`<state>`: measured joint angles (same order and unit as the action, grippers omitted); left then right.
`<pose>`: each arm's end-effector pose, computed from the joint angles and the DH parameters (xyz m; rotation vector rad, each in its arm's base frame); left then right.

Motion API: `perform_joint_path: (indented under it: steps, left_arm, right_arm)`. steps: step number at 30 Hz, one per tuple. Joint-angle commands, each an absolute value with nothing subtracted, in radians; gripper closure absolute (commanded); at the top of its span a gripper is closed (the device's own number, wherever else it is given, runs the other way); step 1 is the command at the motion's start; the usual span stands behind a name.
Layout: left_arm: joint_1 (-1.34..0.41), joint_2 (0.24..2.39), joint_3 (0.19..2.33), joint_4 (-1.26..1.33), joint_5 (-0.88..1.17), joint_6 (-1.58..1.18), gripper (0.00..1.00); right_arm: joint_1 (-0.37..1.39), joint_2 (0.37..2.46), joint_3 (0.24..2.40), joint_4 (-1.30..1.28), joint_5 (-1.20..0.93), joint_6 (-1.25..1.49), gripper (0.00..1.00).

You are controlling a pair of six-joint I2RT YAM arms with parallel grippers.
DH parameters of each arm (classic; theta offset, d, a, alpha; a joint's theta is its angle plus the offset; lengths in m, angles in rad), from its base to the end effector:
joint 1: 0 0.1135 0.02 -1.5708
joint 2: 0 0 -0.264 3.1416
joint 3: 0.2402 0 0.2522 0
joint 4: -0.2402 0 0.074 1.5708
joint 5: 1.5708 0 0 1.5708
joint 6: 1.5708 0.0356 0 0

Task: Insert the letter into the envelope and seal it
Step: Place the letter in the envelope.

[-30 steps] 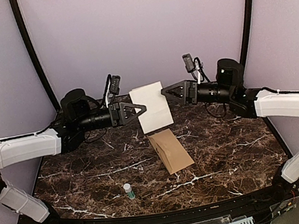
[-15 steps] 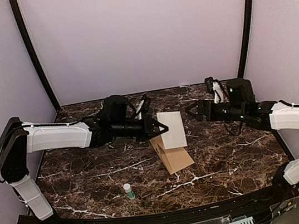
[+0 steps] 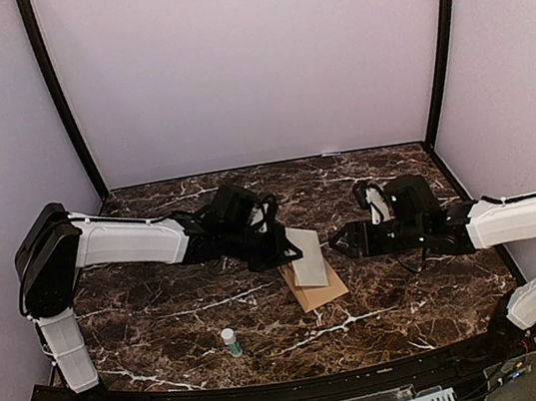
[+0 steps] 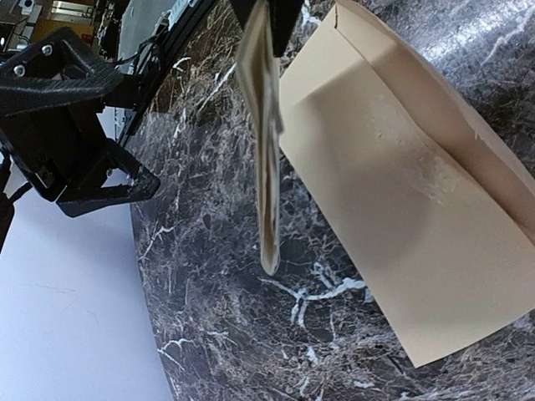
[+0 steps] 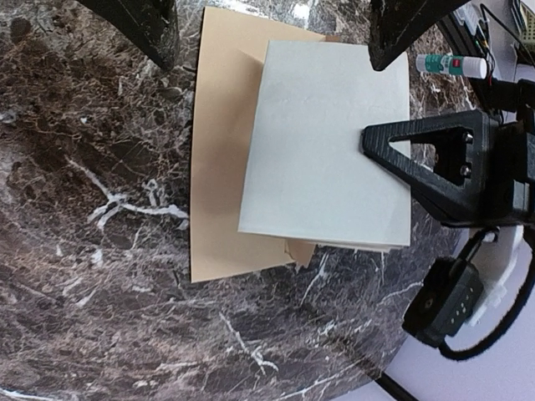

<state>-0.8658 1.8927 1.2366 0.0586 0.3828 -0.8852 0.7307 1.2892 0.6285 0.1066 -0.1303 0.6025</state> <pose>0.2638 -0.3306 0.2018 0.2295 2.4747 -1.3114 0.1978 0.1835 0.2066 -0.2269 2.2518 0.8952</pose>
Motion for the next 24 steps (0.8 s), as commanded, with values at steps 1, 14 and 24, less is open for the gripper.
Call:
perform_joint_path:
  steps: [1, 14, 24]
  left_arm:
    - [-0.863, 1.885, 1.254, -0.023, 0.328, -0.885, 1.00]
    - [-0.840, 1.852, 1.201, -0.043, 0.295, -0.899, 1.00]
    - [-0.813, 1.799, 1.132, -0.047, 0.275, -0.906, 1.00]
  right_arm:
    - [0.773, 1.363, 0.669, 0.126, -0.131, 0.586, 0.28]
    - [0.852, 1.596, 0.759, 0.106, -0.163, 0.604, 0.50]
    - [0.854, 1.683, 0.781, 0.099, -0.169, 0.634, 0.52]
